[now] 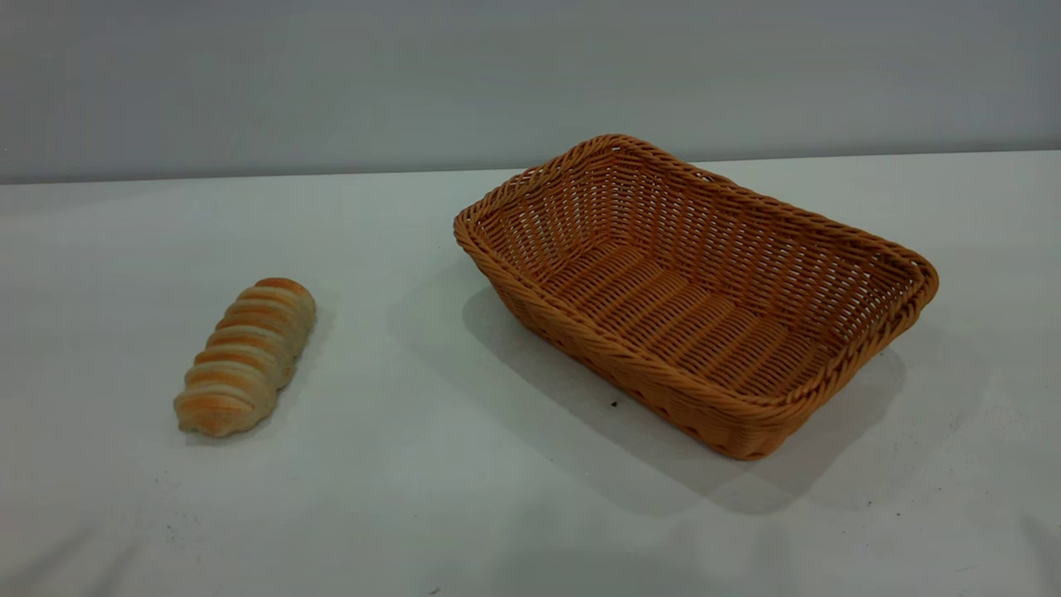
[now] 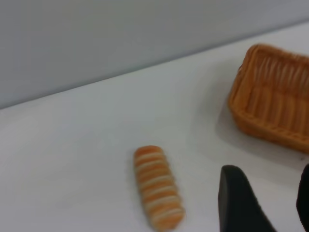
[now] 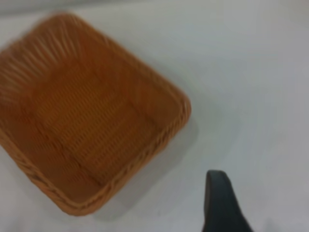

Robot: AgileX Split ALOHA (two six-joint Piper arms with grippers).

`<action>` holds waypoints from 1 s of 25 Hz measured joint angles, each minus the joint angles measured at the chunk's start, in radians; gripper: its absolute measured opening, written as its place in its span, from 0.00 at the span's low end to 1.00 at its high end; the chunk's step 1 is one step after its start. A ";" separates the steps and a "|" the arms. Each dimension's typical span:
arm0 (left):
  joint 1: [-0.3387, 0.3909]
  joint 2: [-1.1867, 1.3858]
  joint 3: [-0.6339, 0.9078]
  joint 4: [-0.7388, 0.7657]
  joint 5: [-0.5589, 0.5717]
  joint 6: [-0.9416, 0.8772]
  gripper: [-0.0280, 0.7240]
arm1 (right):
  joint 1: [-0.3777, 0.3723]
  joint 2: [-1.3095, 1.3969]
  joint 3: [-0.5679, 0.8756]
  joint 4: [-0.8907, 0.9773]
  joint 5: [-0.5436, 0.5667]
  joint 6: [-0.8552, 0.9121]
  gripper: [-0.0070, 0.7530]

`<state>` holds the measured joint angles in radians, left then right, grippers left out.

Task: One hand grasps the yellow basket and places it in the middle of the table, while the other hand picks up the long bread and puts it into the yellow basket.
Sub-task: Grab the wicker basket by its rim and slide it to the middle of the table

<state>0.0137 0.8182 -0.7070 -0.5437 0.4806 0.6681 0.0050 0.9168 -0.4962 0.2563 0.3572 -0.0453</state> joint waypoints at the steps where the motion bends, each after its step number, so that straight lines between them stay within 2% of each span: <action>1: 0.000 0.057 -0.032 0.000 -0.002 0.031 0.53 | 0.000 0.042 0.000 0.010 -0.014 0.000 0.57; 6: 0.000 0.330 -0.196 -0.003 -0.031 0.148 0.53 | 0.000 0.261 0.000 0.079 -0.094 0.000 0.57; 13: -0.007 0.680 -0.419 -0.038 -0.072 0.177 0.53 | 0.000 0.492 -0.028 0.178 -0.204 0.000 0.61; 16: -0.019 0.780 -0.490 -0.062 -0.084 0.195 0.53 | 0.000 0.560 -0.086 0.222 -0.189 0.000 0.66; 19: -0.036 0.845 -0.539 -0.085 -0.089 0.227 0.53 | 0.000 0.608 -0.166 0.259 -0.127 -0.001 0.71; 22: -0.049 0.887 -0.582 -0.105 -0.094 0.251 0.53 | 0.011 0.652 -0.224 0.307 -0.075 -0.021 0.72; 25: -0.066 0.926 -0.622 -0.115 -0.095 0.273 0.53 | 0.046 0.702 -0.253 0.369 -0.070 -0.053 0.72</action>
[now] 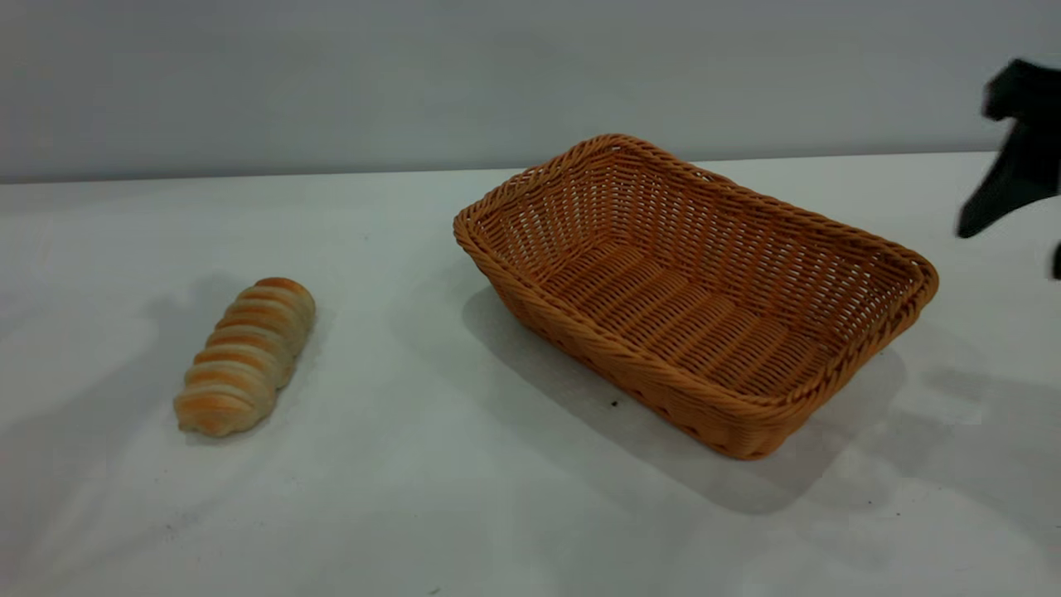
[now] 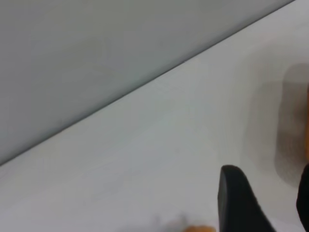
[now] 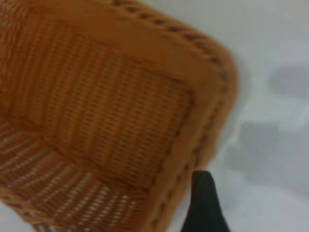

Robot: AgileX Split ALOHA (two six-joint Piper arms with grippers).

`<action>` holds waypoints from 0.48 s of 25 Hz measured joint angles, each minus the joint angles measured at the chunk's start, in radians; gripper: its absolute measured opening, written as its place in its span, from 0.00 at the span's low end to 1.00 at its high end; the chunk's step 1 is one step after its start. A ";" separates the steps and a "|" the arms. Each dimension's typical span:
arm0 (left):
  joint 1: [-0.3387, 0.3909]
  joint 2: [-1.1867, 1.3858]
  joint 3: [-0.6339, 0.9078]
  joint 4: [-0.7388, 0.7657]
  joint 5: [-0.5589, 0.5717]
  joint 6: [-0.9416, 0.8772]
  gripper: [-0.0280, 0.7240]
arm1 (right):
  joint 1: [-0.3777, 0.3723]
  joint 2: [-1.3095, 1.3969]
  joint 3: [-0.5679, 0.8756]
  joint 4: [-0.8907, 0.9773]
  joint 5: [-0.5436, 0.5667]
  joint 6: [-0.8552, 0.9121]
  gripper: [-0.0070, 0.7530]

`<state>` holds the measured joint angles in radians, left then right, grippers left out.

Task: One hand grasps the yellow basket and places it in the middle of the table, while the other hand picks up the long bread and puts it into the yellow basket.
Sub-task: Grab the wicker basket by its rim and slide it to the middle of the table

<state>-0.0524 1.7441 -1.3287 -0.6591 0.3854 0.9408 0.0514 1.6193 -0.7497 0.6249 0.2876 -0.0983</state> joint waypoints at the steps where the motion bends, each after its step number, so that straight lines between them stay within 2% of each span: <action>1: -0.006 0.013 -0.012 -0.002 0.001 0.002 0.53 | 0.013 0.018 -0.006 0.020 0.000 -0.013 0.72; 7: -0.021 0.056 -0.047 -0.009 -0.009 0.018 0.53 | 0.043 0.146 -0.014 0.109 -0.007 -0.064 0.72; 12: -0.021 0.067 -0.047 -0.025 -0.030 0.050 0.53 | 0.085 0.217 -0.040 0.223 -0.017 -0.177 0.72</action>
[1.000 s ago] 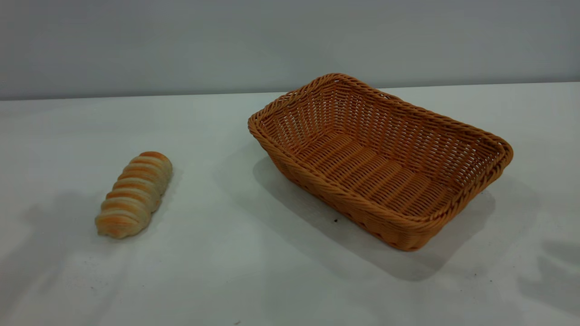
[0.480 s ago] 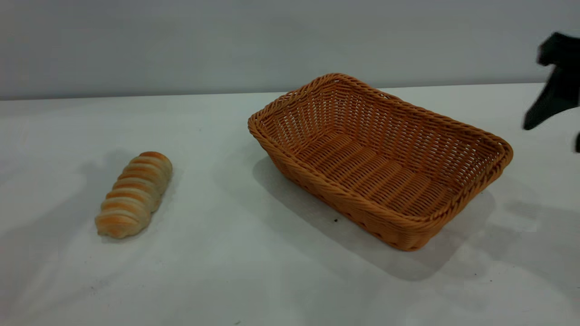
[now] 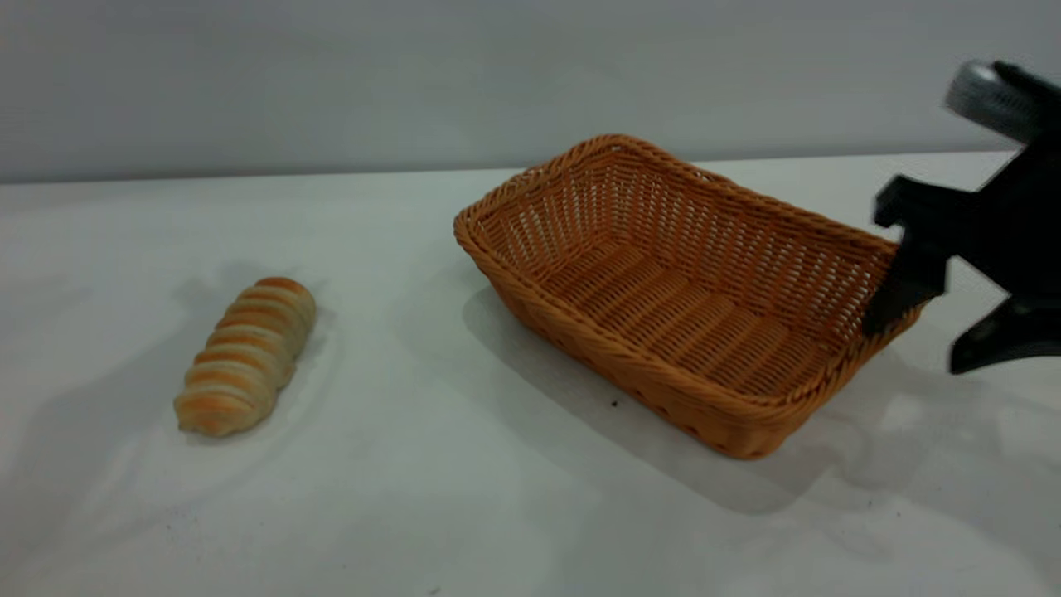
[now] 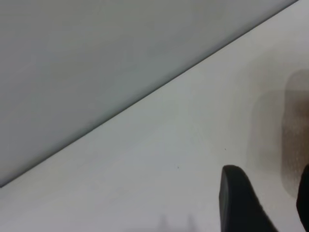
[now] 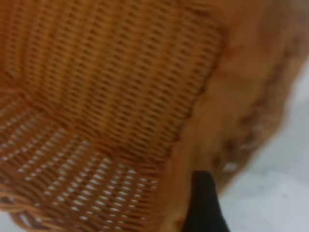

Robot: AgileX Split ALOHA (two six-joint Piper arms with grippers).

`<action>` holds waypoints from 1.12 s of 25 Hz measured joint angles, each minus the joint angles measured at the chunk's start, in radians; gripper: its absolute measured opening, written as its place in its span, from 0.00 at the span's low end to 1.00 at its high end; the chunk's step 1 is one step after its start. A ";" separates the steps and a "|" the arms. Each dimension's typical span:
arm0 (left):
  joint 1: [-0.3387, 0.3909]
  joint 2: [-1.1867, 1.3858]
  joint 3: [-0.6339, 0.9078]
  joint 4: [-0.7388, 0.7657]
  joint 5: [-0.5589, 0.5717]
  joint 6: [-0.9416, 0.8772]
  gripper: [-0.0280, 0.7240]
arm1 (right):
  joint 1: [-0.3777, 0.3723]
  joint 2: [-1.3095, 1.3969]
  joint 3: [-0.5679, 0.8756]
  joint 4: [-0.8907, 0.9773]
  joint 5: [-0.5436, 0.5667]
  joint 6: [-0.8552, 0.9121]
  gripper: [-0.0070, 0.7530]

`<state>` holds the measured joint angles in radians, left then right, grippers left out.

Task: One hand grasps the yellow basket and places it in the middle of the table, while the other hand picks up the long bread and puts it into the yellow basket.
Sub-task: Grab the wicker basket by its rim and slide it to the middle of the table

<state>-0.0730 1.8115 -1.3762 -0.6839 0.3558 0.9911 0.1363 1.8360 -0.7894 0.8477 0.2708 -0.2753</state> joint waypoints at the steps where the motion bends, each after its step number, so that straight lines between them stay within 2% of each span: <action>1: 0.000 0.004 0.000 -0.001 -0.001 0.002 0.53 | 0.011 0.013 -0.010 0.031 0.000 -0.028 0.72; 13: 0.000 0.017 0.000 -0.002 -0.017 0.004 0.53 | 0.026 0.168 -0.051 0.319 0.009 -0.301 0.72; 17: 0.000 0.017 0.000 -0.002 -0.022 0.004 0.53 | 0.026 0.207 -0.058 0.434 0.010 -0.418 0.67; 20: 0.000 0.017 0.000 -0.002 -0.023 0.004 0.52 | 0.026 0.233 -0.069 0.524 0.024 -0.505 0.58; 24: 0.000 0.018 0.000 -0.002 -0.025 0.004 0.52 | 0.026 0.242 -0.073 0.622 0.030 -0.583 0.33; 27: 0.000 0.018 0.000 -0.002 -0.026 0.005 0.52 | 0.026 0.242 -0.077 0.662 0.029 -0.653 0.11; 28: 0.000 0.018 0.000 -0.002 -0.026 0.005 0.52 | 0.026 0.242 -0.079 0.665 0.029 -0.678 0.08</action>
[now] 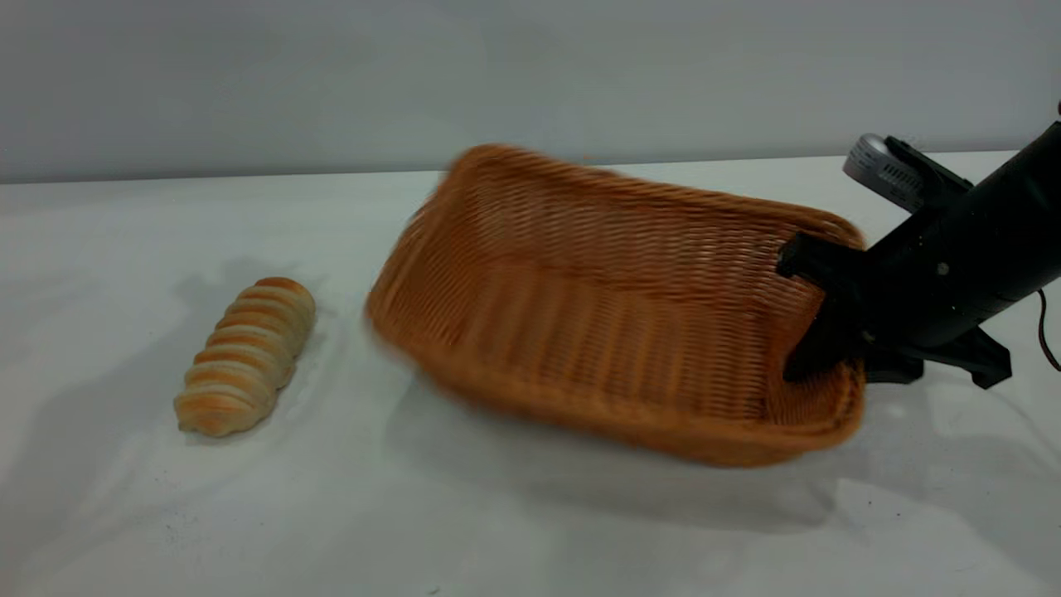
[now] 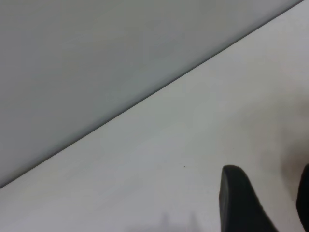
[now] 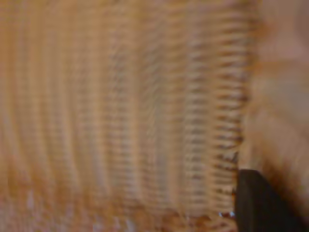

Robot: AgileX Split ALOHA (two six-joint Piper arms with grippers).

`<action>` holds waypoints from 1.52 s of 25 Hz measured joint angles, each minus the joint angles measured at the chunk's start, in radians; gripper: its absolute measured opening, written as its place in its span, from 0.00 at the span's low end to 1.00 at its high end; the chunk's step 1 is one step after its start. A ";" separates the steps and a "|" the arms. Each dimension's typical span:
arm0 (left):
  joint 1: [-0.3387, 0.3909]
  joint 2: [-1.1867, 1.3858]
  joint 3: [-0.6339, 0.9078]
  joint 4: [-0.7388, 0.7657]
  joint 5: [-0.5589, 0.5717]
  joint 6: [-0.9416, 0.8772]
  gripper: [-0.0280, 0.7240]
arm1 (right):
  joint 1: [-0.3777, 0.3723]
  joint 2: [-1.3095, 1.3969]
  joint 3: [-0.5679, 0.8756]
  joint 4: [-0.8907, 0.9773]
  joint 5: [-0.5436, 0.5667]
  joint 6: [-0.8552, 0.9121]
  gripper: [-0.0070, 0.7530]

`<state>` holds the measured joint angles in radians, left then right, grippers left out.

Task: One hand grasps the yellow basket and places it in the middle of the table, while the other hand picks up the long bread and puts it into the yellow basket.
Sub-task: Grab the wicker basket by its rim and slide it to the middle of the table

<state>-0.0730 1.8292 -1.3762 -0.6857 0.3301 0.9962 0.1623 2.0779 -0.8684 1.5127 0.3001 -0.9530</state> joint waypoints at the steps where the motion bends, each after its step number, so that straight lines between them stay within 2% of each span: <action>1: 0.000 0.000 0.000 0.000 0.000 0.001 0.52 | 0.000 0.000 0.000 -0.002 0.002 -0.024 0.07; 10: 0.000 0.001 0.000 0.000 0.001 0.002 0.52 | 0.003 0.005 -0.057 -0.019 0.095 -0.081 0.07; 14: 0.000 0.008 0.000 0.000 0.002 0.002 0.52 | 0.047 0.005 -0.094 -0.060 0.090 -0.050 0.07; 18: 0.000 0.021 0.000 0.000 0.008 0.002 0.52 | 0.093 0.024 -0.177 -0.168 0.115 0.047 0.07; 25: 0.000 0.024 0.000 0.000 0.011 0.002 0.52 | 0.114 0.123 -0.314 -0.490 0.168 0.354 0.07; 30: 0.000 0.024 0.000 0.000 0.011 0.002 0.52 | 0.131 0.144 -0.361 -0.558 0.183 0.436 0.07; 38: 0.000 0.024 0.000 0.000 0.016 0.002 0.52 | 0.152 0.177 -0.415 -0.561 0.200 0.488 0.07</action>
<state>-0.0730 1.8536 -1.3762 -0.6857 0.3457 0.9980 0.3144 2.2553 -1.2832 0.9512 0.5005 -0.4652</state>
